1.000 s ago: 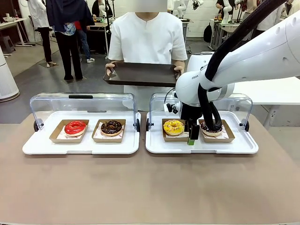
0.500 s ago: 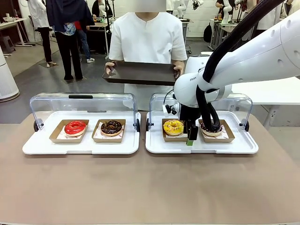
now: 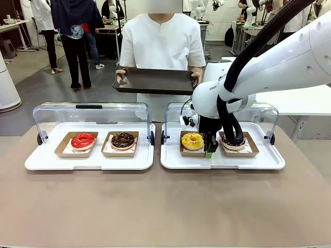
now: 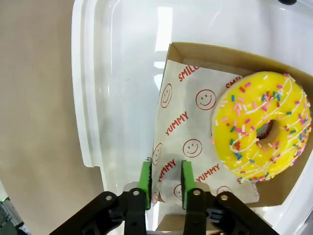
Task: Provide the desired donut to the person.
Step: Pick up and lift the Paper togo box containing the Donut pointed at by the person, then place the picked Paper togo box onto the Handle tray extended by the person.
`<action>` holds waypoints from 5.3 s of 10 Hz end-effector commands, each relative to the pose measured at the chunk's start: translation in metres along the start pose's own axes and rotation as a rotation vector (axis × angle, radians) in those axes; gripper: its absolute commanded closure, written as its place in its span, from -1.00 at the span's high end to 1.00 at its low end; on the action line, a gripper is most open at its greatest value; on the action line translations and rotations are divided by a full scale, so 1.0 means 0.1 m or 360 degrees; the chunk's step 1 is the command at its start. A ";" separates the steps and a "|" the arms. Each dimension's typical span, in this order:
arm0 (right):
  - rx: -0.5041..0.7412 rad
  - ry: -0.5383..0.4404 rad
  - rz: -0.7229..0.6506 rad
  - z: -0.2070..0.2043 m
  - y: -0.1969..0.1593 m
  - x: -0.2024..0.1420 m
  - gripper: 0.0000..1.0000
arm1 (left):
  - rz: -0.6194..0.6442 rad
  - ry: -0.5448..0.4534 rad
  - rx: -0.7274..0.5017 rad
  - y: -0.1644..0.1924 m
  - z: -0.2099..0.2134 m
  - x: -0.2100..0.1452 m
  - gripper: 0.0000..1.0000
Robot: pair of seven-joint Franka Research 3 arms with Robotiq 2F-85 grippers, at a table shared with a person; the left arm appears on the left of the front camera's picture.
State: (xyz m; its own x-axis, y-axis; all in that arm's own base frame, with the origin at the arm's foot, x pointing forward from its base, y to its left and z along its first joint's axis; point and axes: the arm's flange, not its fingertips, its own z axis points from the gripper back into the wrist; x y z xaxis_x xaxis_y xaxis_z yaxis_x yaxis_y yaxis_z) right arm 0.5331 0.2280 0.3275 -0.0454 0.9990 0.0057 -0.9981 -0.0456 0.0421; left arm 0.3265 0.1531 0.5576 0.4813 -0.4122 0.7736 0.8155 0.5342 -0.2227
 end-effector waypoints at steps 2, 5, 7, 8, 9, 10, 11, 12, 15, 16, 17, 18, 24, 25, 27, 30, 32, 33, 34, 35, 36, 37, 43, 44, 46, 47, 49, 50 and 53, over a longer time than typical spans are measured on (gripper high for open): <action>-0.0023 0.0037 -0.0034 -0.04 -0.06 -0.02 -1.00 | -0.0014 -0.0033 -0.0013 0.00 0.01 0.01 1.00; -0.0031 0.0032 -0.0031 -0.04 -0.03 -0.04 -1.00 | -0.0014 -0.0033 -0.0013 0.00 0.01 0.01 1.00; -0.0110 0.0063 -0.0007 0.11 0.11 0.07 -1.00 | -0.0014 -0.0033 -0.0013 0.00 0.01 0.01 1.00; -0.0132 0.0065 -0.0019 0.25 0.23 0.16 -1.00 | -0.0014 -0.0033 -0.0013 0.00 0.01 0.01 1.00; -0.0107 0.0097 0.0005 0.44 0.40 0.27 -1.00 | -0.0014 -0.0033 -0.0013 0.00 0.01 0.01 1.00; -0.0088 0.0120 -0.0013 0.61 0.57 0.35 -1.00 | -0.0014 -0.0033 -0.0013 0.00 0.01 0.01 1.00; -0.0041 0.0149 -0.0030 0.78 0.74 0.43 -1.00 | -0.0014 -0.0033 -0.0013 0.00 0.01 0.01 1.00; -0.0019 0.0162 -0.0017 0.93 0.91 0.51 -1.00 | -0.0014 -0.0033 -0.0013 0.00 0.01 0.01 1.00; 0.0029 0.0259 0.0042 1.41 1.41 0.78 -1.00 | -0.0014 -0.0033 -0.0013 0.00 0.01 0.01 1.00; 0.0019 0.0272 0.0040 1.61 1.55 0.85 -1.00 | -0.0014 -0.0033 -0.0013 0.00 0.01 0.01 1.00; -0.0052 0.0292 0.0044 1.88 1.70 0.90 -1.00 | -0.0014 -0.0033 -0.0013 0.00 0.01 0.01 1.00; -0.0078 0.0309 0.0035 2.11 1.80 0.95 -1.00 | -0.0014 -0.0033 -0.0013 0.00 0.01 0.01 1.00; -0.0009 0.0268 0.0014 3.11 1.46 1.01 -1.00 | -0.0014 -0.0033 -0.0013 0.00 0.01 0.01 1.00; 0.0002 0.0259 -0.0010 3.10 1.33 0.98 -1.00 | -0.0014 -0.0033 -0.0013 0.00 0.01 0.01 1.00; -0.0074 0.0254 0.0003 3.07 1.67 0.98 -1.00 | -0.0014 -0.0033 -0.0013 0.00 0.01 0.01 1.00; -0.0074 0.0254 0.0003 3.07 1.67 0.98 -1.00 | -0.0014 -0.0033 -0.0013 0.00 0.01 0.01 1.00; -0.0074 0.0254 0.0003 3.07 1.67 0.98 -1.00 | -0.0014 -0.0033 -0.0013 0.00 0.01 0.01 1.00; -0.0074 0.0254 0.0003 3.07 1.67 0.98 -1.00 | -0.0014 -0.0033 -0.0013 0.00 0.01 0.01 1.00; -0.0074 0.0254 0.0003 3.07 1.67 0.98 -1.00 | -0.0014 -0.0033 -0.0013 0.00 0.01 0.01 1.00; -0.0074 0.0254 0.0003 3.07 1.67 0.98 -1.00 | -0.0014 -0.0033 -0.0013 0.00 0.01 0.01 1.00; -0.0074 0.0254 0.0003 3.07 1.67 0.98 -1.00 | -0.0014 -0.0033 -0.0013 0.00 0.01 0.01 1.00; -0.0074 0.0254 0.0003 3.07 1.67 0.98 -1.00 | -0.0014 -0.0033 -0.0013 0.00 0.01 0.01 1.00; -0.0261 0.0162 -0.0100 3.21 1.40 0.90 -0.97 | -0.0014 -0.0033 -0.0013 0.00 0.01 0.01 1.00; -0.0350 0.0158 -0.0159 3.23 1.21 0.82 -0.97 | -0.0014 -0.0033 -0.0013 0.00 0.01 0.01 1.00; -0.0311 0.0077 -0.0213 3.23 0.83 0.67 -0.97 | -0.0014 -0.0033 -0.0013 0.00 0.01 0.01 1.00; -0.0307 0.0045 -0.0164 3.22 0.68 0.61 -0.97 | -0.0014 -0.0033 -0.0013 0.00 0.01 0.01 1.00; -0.0255 -0.0107 -0.0008 3.20 0.39 0.48 -0.97 | -0.0014 -0.0033 -0.0013 0.00 0.01 0.01 1.00; -0.0261 -0.0169 0.0040 3.19 0.27 0.43 -0.97 | -0.0014 -0.0033 -0.0013 0.00 0.01 0.01 1.00; -0.0252 -0.0219 0.0031 3.10 0.06 0.33 -0.97 | -0.0014 -0.0033 -0.0013 0.00 0.01 0.01 1.00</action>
State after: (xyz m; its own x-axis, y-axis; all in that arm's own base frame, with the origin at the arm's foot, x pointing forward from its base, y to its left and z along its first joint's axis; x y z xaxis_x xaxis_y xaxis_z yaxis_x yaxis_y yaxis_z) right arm 0.5319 0.2620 0.6383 -0.0674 0.9907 0.1178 -0.9910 -0.0528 -0.1234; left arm 0.3263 0.1537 0.5574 0.4833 -0.4112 0.7729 0.8141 0.5358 -0.2239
